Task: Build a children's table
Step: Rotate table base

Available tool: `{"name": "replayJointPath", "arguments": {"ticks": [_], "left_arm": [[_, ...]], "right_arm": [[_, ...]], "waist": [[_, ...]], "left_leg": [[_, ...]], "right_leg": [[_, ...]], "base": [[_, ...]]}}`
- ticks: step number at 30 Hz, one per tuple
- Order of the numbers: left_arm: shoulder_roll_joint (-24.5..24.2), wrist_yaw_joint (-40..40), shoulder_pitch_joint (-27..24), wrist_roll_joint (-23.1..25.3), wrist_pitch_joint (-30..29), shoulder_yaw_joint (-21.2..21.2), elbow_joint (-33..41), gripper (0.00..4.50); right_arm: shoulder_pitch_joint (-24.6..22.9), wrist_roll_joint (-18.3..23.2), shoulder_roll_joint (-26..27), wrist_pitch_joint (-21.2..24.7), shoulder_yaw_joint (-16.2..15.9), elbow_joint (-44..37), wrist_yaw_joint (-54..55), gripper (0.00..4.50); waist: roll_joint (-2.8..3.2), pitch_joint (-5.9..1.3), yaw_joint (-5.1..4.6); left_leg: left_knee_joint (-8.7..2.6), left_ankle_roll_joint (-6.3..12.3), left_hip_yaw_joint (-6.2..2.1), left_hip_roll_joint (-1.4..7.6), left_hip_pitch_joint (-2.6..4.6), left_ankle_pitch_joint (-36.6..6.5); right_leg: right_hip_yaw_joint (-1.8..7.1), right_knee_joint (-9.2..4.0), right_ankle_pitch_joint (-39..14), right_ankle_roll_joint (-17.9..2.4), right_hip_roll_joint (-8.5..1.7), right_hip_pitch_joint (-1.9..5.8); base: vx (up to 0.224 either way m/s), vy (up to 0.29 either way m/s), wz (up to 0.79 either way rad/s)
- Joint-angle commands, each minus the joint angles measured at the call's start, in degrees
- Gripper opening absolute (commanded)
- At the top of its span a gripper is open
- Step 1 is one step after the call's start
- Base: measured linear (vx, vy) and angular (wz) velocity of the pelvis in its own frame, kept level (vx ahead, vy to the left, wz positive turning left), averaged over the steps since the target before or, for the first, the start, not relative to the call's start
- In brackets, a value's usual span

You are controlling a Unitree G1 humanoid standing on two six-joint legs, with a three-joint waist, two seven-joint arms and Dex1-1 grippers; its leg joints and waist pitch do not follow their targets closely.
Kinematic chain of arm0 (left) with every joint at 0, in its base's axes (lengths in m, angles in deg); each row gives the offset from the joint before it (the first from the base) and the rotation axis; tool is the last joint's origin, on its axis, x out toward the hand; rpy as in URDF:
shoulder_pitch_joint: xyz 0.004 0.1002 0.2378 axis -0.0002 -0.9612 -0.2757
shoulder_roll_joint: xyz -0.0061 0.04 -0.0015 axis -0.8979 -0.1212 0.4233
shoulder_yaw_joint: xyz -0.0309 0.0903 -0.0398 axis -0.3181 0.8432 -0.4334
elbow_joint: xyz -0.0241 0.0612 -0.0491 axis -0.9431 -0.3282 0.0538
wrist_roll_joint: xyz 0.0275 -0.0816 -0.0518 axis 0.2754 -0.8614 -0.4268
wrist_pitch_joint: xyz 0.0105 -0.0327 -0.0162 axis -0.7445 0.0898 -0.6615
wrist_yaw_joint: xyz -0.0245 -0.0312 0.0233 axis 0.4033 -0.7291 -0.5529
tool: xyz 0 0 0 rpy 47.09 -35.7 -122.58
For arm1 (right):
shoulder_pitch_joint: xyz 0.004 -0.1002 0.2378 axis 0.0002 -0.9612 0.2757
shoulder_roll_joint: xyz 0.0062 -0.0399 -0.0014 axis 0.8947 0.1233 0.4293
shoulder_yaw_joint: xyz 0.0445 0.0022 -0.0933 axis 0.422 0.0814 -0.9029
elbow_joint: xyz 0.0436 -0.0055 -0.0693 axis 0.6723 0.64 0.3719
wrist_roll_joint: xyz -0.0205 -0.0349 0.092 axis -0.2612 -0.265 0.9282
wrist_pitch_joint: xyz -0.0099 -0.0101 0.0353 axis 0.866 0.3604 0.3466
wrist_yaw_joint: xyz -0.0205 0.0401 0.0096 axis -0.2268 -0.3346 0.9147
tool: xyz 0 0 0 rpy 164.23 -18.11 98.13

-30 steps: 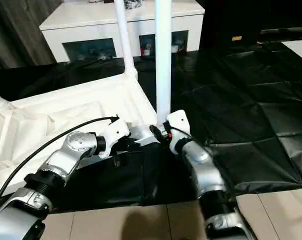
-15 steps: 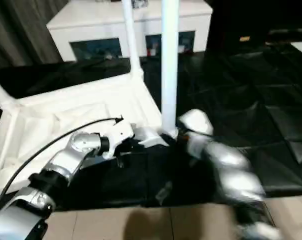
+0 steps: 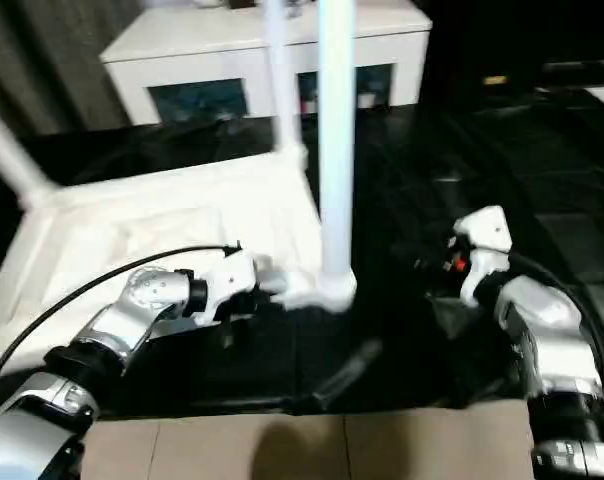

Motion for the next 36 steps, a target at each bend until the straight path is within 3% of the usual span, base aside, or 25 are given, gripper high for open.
{"name": "replayJointPath", "arguments": {"ticks": [1,4,8,15,17,20,21,22,23,25,26,27,28,29,30,33,34,36], "left_arm": [[0.67,6.70,0.28,-0.31,5.79,3.83,-0.14,0.00],[0.74,7.88,1.22,0.03,7.62,4.52,-0.66,0.00],[1.42,9.52,4.38,1.77,13.02,6.00,-3.42,0.00],[0.93,5.60,7.25,5.20,18.54,6.38,-7.94,0.00],[0.07,3.27,7.95,4.75,18.44,4.81,-9.17,0.00],[-0.52,3.28,7.80,3.26,18.17,3.65,-10.15,0.60],[-0.61,3.45,7.56,2.92,17.86,3.38,-10.03,0.65],[-0.98,4.49,6.12,0.96,15.83,1.92,-8.92,0.65],[-1.03,5.05,5.50,0.01,14.97,1.27,-8.56,0.75],[-1.21,4.91,4.53,-0.90,14.53,0.49,-7.79,1.01],[-1.46,5.09,3.58,-1.84,13.54,-0.07,-6.87,1.05],[-1.62,5.34,3.03,-2.43,12.75,-0.38,-6.29,1.11],[-2.21,4.86,2.26,-2.47,11.96,-0.58,-5.21,1.22],[-2.89,4.91,1.22,-3.12,10.11,-0.99,-3.45,1.42],[-3.35,4.91,0.51,-3.47,9.02,-1.26,-2.27,1.42],[-3.96,5.31,-2.29,-7.37,3.00,-3.63,4.23,1.63],[-4.65,5.86,-5.06,-11.06,-3.23,-5.46,11.24,1.77],[-5.76,6.44,-7.20,-12.99,-7.40,-6.17,16.40,1.77]], "right_arm": [[0.59,-1.04,1.47,-0.80,-0.36,-0.15,-0.39,3.63],[0.75,-0.98,1.91,-0.94,-0.91,-0.13,-0.21,3.63],[0.52,-1.79,2.78,-2.12,-3.00,0.13,0.42,3.63],[-0.38,-2.58,3.73,-2.26,-3.44,-0.97,0.58,3.63],[-0.58,-2.67,4.19,-2.19,-3.68,-1.26,0.64,3.63],[-0.04,-2.45,4.39,-2.55,-4.34,-0.99,1.11,3.68],[0.22,-2.48,4.52,-2.70,-4.36,-0.83,1.27,3.68],[1.66,-2.76,5.23,-3.33,-4.42,0.12,2.28,3.68],[2.30,-2.95,5.55,-3.59,-4.39,0.56,2.78,3.68],[3.32,-3.28,6.01,-4.13,-4.43,1.25,3.37,3.68],[4.32,-3.63,6.44,-4.53,-4.38,1.94,3.92,3.68],[4.89,-3.83,6.69,-4.72,-4.33,2.34,4.24,3.68],[5.61,-3.92,7.00,-4.91,-4.26,2.89,4.54,3.68],[6.35,-4.09,7.17,-5.14,-4.38,3.53,4.87,3.68],[6.67,-4.16,7.25,-5.29,-4.51,3.82,5.07,3.68],[7.70,-4.40,7.49,-5.64,-4.78,4.72,5.56,3.68],[8.63,-4.54,7.85,-6.25,-4.87,5.76,6.24,3.68],[9.42,-4.77,8.27,-6.76,-4.91,6.68,6.74,3.68]], "waist": [[-2.44,-3.78,0.17],[-2.35,-3.79,0.90],[-2.22,-3.74,1.58],[-2.67,-3.76,1.43],[-3.24,-3.70,1.19],[-3.03,-3.69,1.08],[-3.63,-3.67,0.87],[-3.43,-3.69,0.90],[-3.95,-3.62,0.81],[-3.77,-3.54,0.44],[-4.19,-3.41,0.29],[-4.11,-3.33,0.15],[-4.63,-3.27,0.13],[-4.18,-3.20,0.14],[-4.33,-3.17,0.13],[-4.27,-3.22,0.09],[-4.72,-3.31,0.16],[-4.42,-3.08,0.34]], "left_leg": [[-3.53,8.19,-1.55,2.82,1.77,-9.25],[-3.62,7.87,-1.54,2.99,2.01,-9.58],[-3.91,5.86,-1.51,3.09,2.26,-10.99],[-3.63,7.12,-1.56,2.86,1.68,-9.65],[-3.70,7.07,-1.56,2.94,1.60,-10.34],[-3.76,6.86,-1.62,3.02,1.63,-10.06],[-3.75,6.88,-1.57,3.03,1.58,-9.82],[-3.73,6.83,-1.62,3.05,1.58,-9.48],[-3.76,6.90,-1.51,3.05,1.54,-9.29],[-3.66,6.81,-1.49,2.97,1.43,-9.61],[-3.76,6.36,-1.43,3.05,1.52,-10.63],[-3.81,6.25,-1.44,3.02,1.46,-11.01],[-3.85,5.89,-1.33,3.12,1.71,-11.46],[-4.00,5.30,-1.42,3.25,1.79,-11.40],[-4.05,5.08,-1.34,3.24,1.91,-11.59],[-4.19,4.20,-1.34,3.35,2.08,-11.54],[-4.15,4.10,-1.32,3.49,2.02,-10.83],[-4.19,4.01,-1.13,3.32,2.27,-11.37]], "right_leg": [[0.54,-3.28,-8.09,-13.52,-1.14,1.71],[0.61,-3.25,-8.69,-13.32,-1.21,1.59],[0.77,-3.21,-9.54,-12.77,-1.19,1.50],[0.69,-2.98,-6.68,-13.19,-1.36,1.94],[0.65,-3.07,-8.74,-12.96,-1.45,1.99],[0.67,-2.99,-9.27,-13.30,-1.38,1.87],[0.68,-2.91,-8.53,-13.55,-1.28,1.92],[0.70,-2.72,-8.03,-13.80,-1.35,1.95],[0.70,-2.75,-7.83,-14.10,-1.34,1.90],[0.73,-2.52,-8.26,-14.78,-1.35,1.76],[0.75,-2.57,-9.05,-15.07,-1.31,1.67],[0.81,-2.65,-9.43,-15.03,-1.29,1.66],[0.88,-2.77,-9.77,-14.92,-1.18,1.51],[0.92,-2.59,-9.64,-14.96,-1.21,1.47],[0.96,-2.68,-9.66,-14.84,-1.08,1.39],[0.95,-2.28,-7.88,-15.31,-0.95,1.41],[1.05,-1.90,-6.15,-16.09,-1.19,1.64],[1.06,-2.31,-7.66,-15.67,-0.86,1.16]], "base": [[0.000,0.000,0.00],[0.000,0.000,0.00],[0.000,0.000,0.00],[0.000,0.000,0.00],[0.000,0.000,0.00],[0.000,0.000,0.00],[0.000,0.000,0.00],[0.000,0.000,0.00],[0.000,0.000,0.00],[0.000,0.000,0.00],[0.000,0.000,0.00],[0.000,0.000,0.00],[0.000,0.000,0.00],[0.000,0.000,0.00],[0.000,0.000,0.00],[0.000,0.000,0.00],[0.000,0.000,0.00],[0.000,0.000,0.00]]}}
